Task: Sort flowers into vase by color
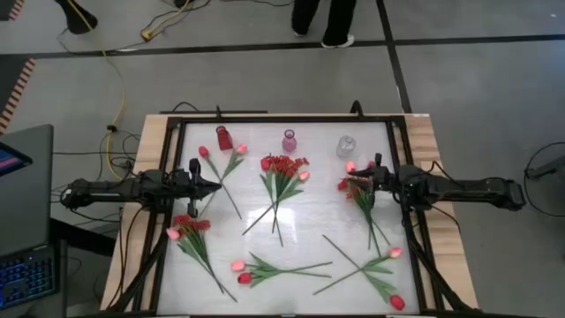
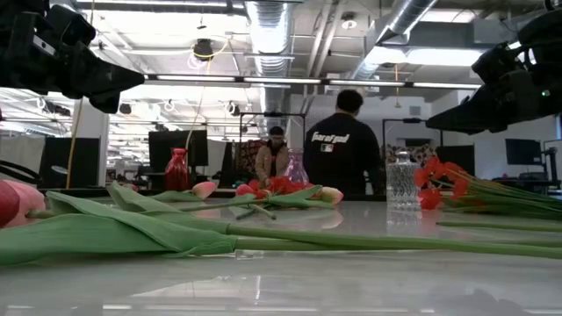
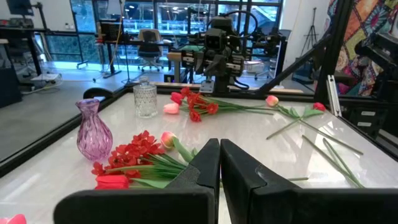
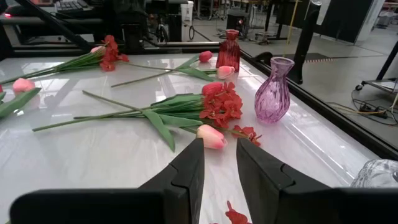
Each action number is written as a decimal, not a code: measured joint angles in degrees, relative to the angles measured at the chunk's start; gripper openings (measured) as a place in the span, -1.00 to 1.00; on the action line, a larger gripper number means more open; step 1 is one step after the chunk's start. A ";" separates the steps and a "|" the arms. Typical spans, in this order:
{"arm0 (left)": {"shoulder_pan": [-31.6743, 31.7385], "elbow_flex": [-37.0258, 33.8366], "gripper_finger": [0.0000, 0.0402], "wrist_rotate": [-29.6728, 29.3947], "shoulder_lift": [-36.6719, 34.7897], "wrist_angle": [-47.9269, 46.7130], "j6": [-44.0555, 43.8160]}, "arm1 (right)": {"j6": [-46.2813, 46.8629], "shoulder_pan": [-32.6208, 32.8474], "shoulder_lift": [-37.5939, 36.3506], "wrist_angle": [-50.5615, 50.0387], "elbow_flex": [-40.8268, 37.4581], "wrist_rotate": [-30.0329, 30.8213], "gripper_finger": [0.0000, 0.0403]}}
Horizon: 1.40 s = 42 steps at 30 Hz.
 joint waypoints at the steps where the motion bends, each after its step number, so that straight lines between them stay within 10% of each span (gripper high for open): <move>1: -0.01 0.00 -1.00 0.00 0.00 0.00 0.00 | 0.00 0.00 0.00 -0.01 0.00 0.00 -0.39; 31: -0.01 0.00 -1.00 -1.43 0.02 0.27 7.91 | -0.01 0.00 0.00 -0.01 0.00 0.00 -0.39; 42: -0.07 -0.02 -1.00 1.09 0.01 0.88 -22.97 | 0.00 0.00 0.00 -0.01 0.00 0.00 -0.39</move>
